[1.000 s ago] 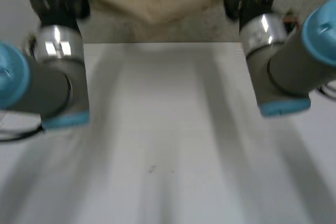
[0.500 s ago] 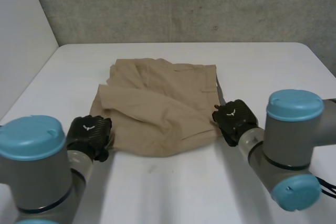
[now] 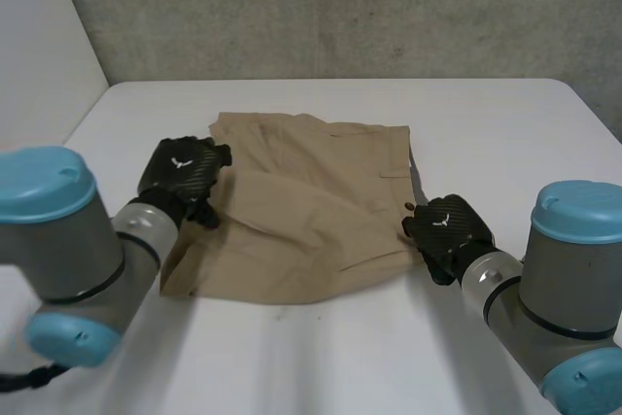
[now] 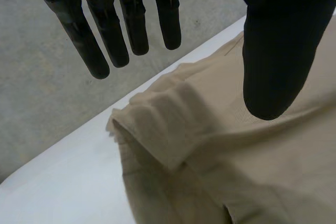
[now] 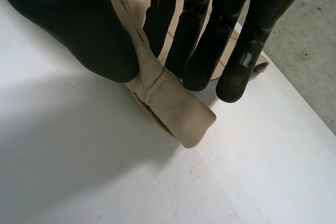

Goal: Fold the shorts.

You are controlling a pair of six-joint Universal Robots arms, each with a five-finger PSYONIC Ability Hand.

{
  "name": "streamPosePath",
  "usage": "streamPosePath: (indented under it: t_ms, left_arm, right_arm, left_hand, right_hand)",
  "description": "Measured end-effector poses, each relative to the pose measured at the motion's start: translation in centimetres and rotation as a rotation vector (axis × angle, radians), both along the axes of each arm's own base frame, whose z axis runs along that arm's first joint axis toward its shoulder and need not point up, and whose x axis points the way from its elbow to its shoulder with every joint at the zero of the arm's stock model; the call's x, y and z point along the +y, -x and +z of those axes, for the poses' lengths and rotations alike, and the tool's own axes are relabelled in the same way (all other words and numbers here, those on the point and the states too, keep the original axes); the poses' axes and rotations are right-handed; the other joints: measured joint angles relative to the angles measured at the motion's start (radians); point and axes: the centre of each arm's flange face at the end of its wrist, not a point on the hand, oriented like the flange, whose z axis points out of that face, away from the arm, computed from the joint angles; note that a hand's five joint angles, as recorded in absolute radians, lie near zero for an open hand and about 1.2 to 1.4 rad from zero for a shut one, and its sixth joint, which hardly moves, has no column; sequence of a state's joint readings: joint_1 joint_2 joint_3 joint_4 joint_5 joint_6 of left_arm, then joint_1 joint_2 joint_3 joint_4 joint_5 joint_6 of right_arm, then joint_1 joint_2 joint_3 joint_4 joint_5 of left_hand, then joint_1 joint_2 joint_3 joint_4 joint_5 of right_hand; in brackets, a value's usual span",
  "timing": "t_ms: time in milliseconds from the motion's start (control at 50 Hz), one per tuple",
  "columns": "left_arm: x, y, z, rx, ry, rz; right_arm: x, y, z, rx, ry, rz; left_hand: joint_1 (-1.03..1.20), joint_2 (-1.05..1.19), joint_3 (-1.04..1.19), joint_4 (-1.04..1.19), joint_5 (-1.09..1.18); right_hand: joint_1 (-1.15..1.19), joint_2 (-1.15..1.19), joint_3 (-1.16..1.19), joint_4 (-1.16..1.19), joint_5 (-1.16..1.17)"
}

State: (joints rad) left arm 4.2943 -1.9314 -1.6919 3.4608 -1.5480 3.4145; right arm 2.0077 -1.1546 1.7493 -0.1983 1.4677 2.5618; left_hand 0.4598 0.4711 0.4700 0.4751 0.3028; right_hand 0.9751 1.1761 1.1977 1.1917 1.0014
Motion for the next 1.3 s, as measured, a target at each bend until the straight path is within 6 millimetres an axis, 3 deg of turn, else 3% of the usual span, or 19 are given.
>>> streamPosePath:
  t_ms: [180,360,460,520,580,620,700,760,780,920,940,980,1000,1040,1080,1100,1180,1300]
  left_arm:
    - [-3.5,1.0,-3.7,-0.017,-0.041,-0.009]
    - [-4.8,1.1,-5.8,-0.079,-0.056,-0.006]
    - [-5.5,1.2,-6.4,-0.11,-0.045,-0.006]
    - [-5.7,1.2,-6.7,-0.12,-0.043,-0.006]
    - [-5.6,1.2,-6.4,-0.122,-0.04,-0.006]
    - [-5.3,1.1,-5.5,-0.118,-0.029,-0.007]
    - [-3.9,0.8,-1.4,-0.098,0.022,-0.011]
    - [-2.2,0.4,3.2,-0.073,0.08,-0.015]
    - [-1.9,0.3,4.0,-0.069,0.089,-0.015]
    - [2.6,-2.0,15.0,-0.007,0.24,0.001]
    - [3.4,-2.5,17.0,0.005,0.271,0.009]
    - [4.0,-3.1,18.9,0.016,0.302,0.021]
    - [4.0,-3.1,18.9,0.016,0.302,0.021]
    - [4.6,-4.2,21.8,0.035,0.363,0.049]
    - [4.7,-4.3,22.4,0.039,0.375,0.055]
    - [5.1,-5.1,24.6,0.056,0.433,0.078]
    - [5.4,-5.8,26.8,0.076,0.497,0.1]
    - [5.4,-5.8,27.0,0.082,0.507,0.103]
  right_arm:
    - [0.1,0.0,-0.2,0.002,-0.002,0.001]
    - [0.0,0.0,-0.2,0.0,0.001,0.0]
    - [0.0,0.0,-0.3,0.0,0.003,-0.002]
    - [-0.1,0.0,-0.3,0.0,0.006,-0.005]
    - [-0.3,-0.1,0.0,-0.002,0.015,-0.008]
    - [-0.6,-0.2,0.6,-0.009,0.034,-0.011]
    - [-1.4,-0.5,2.7,-0.031,0.085,-0.014]
    - [-2.1,-0.9,6.4,-0.064,0.154,-0.014]
    - [-2.1,-0.9,7.0,-0.07,0.165,-0.014]
    - [-2.1,-1.0,16.8,-0.152,0.316,-0.016]
    - [-2.0,-0.9,19.0,-0.171,0.35,-0.018]
    - [-1.9,-0.8,21.1,-0.191,0.387,-0.02]
    - [-1.9,-0.8,21.1,-0.191,0.387,-0.02]
    - [-1.6,-0.6,24.2,-0.225,0.455,-0.024]
    - [-1.6,-0.5,24.8,-0.232,0.469,-0.024]
    - [-1.0,-0.2,27.3,-0.262,0.532,-0.026]
    - [0.3,0.4,30.4,-0.305,0.622,-0.027]
    - [1.3,0.8,32.0,-0.328,0.67,-0.024]
  left_hand:
    - [0.082,0.072,0.071,0.072,0.068]
    - [0.138,0.121,0.122,0.119,0.113]
    - [0.591,0.564,0.555,0.553,0.543]
    - [0.667,0.706,0.695,0.697,0.67]
    - [0.667,0.712,0.702,0.704,0.672]
    - [0.667,0.723,0.715,0.718,0.672]
    - [0.667,0.724,0.716,0.718,0.672]
    - [0.667,0.725,0.717,0.718,0.672]
    - [0.667,0.725,0.717,0.718,0.672]
    - [0.667,0.726,0.72,0.718,0.672]
    - [0.667,0.726,0.721,0.718,0.672]
    - [0.667,0.726,0.721,0.719,0.672]
    - [0.667,0.726,0.721,0.719,0.672]
    - [0.667,0.727,0.721,0.719,0.672]
    - [0.667,0.727,0.722,0.719,0.672]
    - [0.667,0.727,0.722,0.721,0.672]
    - [0.667,0.727,0.722,0.722,0.672]
    - [0.667,0.727,0.722,0.722,0.672]
  right_hand:
    - [0.0,0.0,0.0,0.0,0.0]
    - [0.0,0.0,0.0,0.0,0.0]
    - [0.0,0.0,0.0,0.0,0.0]
    - [0.0,0.0,0.0,0.0,0.0]
    - [0.0,0.0,0.0,0.0,0.0]
    - [0.0,0.0,0.0,0.0,0.0]
    - [0.0,0.0,0.0,0.0,0.0]
    - [0.0,0.0,0.0,0.0,0.0]
    - [0.0,0.0,0.0,0.0,0.0]
    - [0.0,0.004,0.0,0.0,0.0]
    - [0.0,0.004,0.0,0.0,0.0]
    - [0.0,0.004,0.0,0.0,0.0]
    - [0.0,0.004,0.0,0.0,0.0]
    - [0.0,0.004,0.0,0.0,0.0]
    - [0.0,0.004,0.0,0.0,0.0]
    - [0.0,0.004,0.0,0.0,0.0]
    - [0.0,0.004,0.0,0.0,0.0]
    - [0.0,0.004,0.0,0.0,0.0]
